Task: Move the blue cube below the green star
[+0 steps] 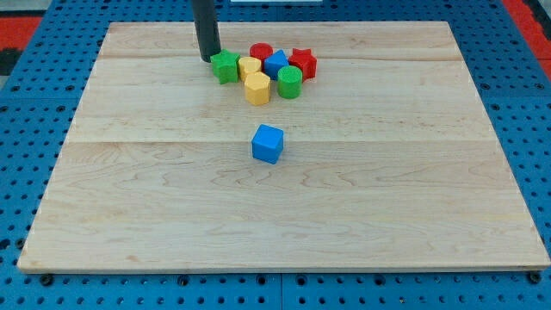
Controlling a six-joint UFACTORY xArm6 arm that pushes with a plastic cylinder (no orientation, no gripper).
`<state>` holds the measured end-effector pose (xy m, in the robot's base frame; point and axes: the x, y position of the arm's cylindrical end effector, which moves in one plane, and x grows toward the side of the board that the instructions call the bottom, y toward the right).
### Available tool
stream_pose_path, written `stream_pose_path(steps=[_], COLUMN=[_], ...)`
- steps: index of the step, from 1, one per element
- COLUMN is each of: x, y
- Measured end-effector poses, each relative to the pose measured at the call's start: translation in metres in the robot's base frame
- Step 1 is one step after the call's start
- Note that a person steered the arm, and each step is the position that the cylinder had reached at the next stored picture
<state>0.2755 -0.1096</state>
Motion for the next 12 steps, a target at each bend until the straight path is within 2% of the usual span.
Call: stream_pose_path(steps=[1, 2, 4, 5, 6, 7, 8, 9, 10, 11, 12], x=[0.027, 0.086, 0.195, 0.227, 0.232, 0.201, 0.175, 0.206, 0.209, 0.17, 0.126], y=[-0.042, -0.051, -0.008, 0.043, 0.094, 0.093, 0.06, 0.08, 0.145, 0.125, 0.059])
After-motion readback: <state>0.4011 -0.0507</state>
